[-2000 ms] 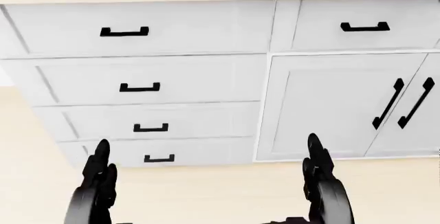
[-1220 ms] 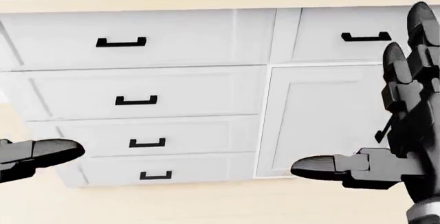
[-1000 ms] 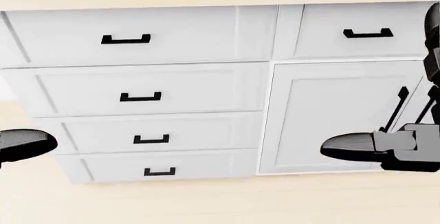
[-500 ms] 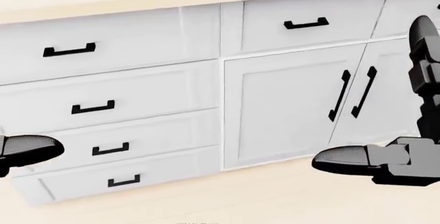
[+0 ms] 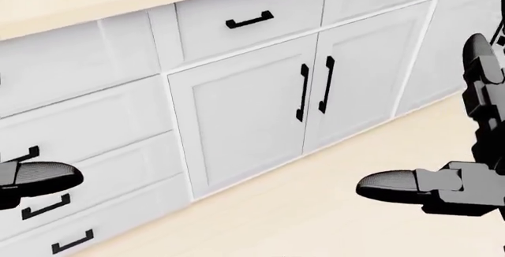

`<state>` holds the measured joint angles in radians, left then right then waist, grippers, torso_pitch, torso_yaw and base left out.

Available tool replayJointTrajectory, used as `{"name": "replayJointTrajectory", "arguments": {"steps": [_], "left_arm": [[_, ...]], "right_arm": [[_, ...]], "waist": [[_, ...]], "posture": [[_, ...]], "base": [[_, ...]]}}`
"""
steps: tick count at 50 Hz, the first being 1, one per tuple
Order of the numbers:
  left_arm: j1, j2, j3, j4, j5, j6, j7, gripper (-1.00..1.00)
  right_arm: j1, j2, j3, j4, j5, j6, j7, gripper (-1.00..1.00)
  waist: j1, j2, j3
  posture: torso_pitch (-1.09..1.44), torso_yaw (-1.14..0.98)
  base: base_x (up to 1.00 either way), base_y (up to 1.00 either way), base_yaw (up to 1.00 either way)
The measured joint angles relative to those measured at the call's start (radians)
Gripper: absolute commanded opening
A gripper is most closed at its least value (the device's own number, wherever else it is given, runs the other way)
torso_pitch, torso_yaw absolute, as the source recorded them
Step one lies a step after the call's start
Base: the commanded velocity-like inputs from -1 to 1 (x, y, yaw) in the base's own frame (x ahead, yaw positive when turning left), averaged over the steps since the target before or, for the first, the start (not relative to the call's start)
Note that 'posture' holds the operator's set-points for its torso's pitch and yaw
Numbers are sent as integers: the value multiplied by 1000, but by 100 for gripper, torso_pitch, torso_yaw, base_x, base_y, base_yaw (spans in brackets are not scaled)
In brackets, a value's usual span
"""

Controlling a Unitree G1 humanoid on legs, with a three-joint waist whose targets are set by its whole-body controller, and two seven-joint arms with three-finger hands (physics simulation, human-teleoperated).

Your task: Navigate to the stove.

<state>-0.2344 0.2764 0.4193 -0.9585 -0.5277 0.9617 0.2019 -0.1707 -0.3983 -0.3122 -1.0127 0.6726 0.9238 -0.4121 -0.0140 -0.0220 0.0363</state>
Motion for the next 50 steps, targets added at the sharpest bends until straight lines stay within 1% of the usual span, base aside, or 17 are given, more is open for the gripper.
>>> {"name": "replayJointTrajectory", "arguments": {"steps": [5, 7, 8, 10, 13, 18, 21, 22, 24, 26, 32, 34, 35, 40, 46, 48, 50], "left_arm": [[0, -4, 12, -2, 25, -17, -11, 100], [-2, -5, 12, -5, 28, -14, -12, 100], [-2, -1, 13, -3, 32, -16, -13, 100], [4, -5, 21, 8, 39, -10, -12, 100], [6, -8, 18, 19, 52, -6, -12, 100], [1, -9, 13, 10, 59, -20, -19, 100], [0, -13, 11, 12, 65, -24, -22, 100], [4, -24, 3, 10, 66, -24, -24, 100], [8, -27, -11, 11, 59, -14, -30, 100], [10, -25, -12, 17, 57, -12, -36, 100], [6, -26, -7, 10, 76, -30, -39, 100], [5, -26, -8, 8, 77, -29, -41, 100], [5, -22, -3, 9, 79, -28, -41, 100], [18, -28, 3, 28, 99, -23, -38, 100], [15, -29, -1, 21, 108, -39, -48, 100], [15, -33, -4, 19, 113, -40, -50, 100], [24, -44, -24, 22, 114, -41, -58, 100]], "right_arm": [[-4, 0, 3, -18, -2, -11, 8, 100], [-7, -3, 1, -15, 2, -11, 10, 100], [-9, 1, 3, -15, 5, -11, 8, 100], [-3, 2, 16, -11, 16, -4, 7, 100], [-4, 7, 18, -11, 14, 6, 16, 100], [-12, 14, -3, -24, -2, -3, 27, 100], [-14, 4, -6, -23, 6, -4, 25, 100], [-11, -2, -12, -15, 12, -4, 19, 100], [3, -1, -19, -4, 11, 0, 8, 100], [1, -1, -16, -4, 7, 3, 3, 100], [-6, 2, -14, -15, 11, -3, 9, 100], [-7, 3, -15, -13, 7, -2, 12, 100], [-8, 10, -12, -13, 6, -2, 14, 100], [1, 13, 5, -11, 14, 8, 22, 100], [-4, 34, 5, -24, -28, -5, 48, 100], [0, 34, 6, -22, -36, -9, 51, 100], [10, 40, -1, -9, -47, -5, 53, 100]], "waist": [[7, 55, 19], [8, 91, 16], [15, 94, 10], [24, 84, 17], [17, 73, 5], [21, 12, 4], [19, -41, -6], [7, -29, -5], [-2, -32, -4], [-3, -19, -6], [8, 55, 19], [9, 93, 16], [18, 94, 12], [19, 72, 2], [24, -4, 4], [18, -36, -7], [5, -18, 2]], "posture": [[0, 0], [0, 0], [0, 0], [0, 0], [0, 0], [0, 0], [0, 0], [0, 0], [0, 0], [0, 0], [0, 0], [0, 0], [0, 0], [0, 0], [0, 0], [0, 0], [0, 0]], "base": [[0, 0, -41], [0, 0, -41], [0, 0, -41], [0, 0, -41], [0, 0, -42], [0, 0, -42], [0, 0, -41], [0, 0, -41], [0, 0, -41], [0, 0, -41], [0, 0, -41], [0, 0, -41], [0, 0, -41], [0, 0, -42], [0, 0, -42], [0, 0, -42], [0, 0, -42]]}}
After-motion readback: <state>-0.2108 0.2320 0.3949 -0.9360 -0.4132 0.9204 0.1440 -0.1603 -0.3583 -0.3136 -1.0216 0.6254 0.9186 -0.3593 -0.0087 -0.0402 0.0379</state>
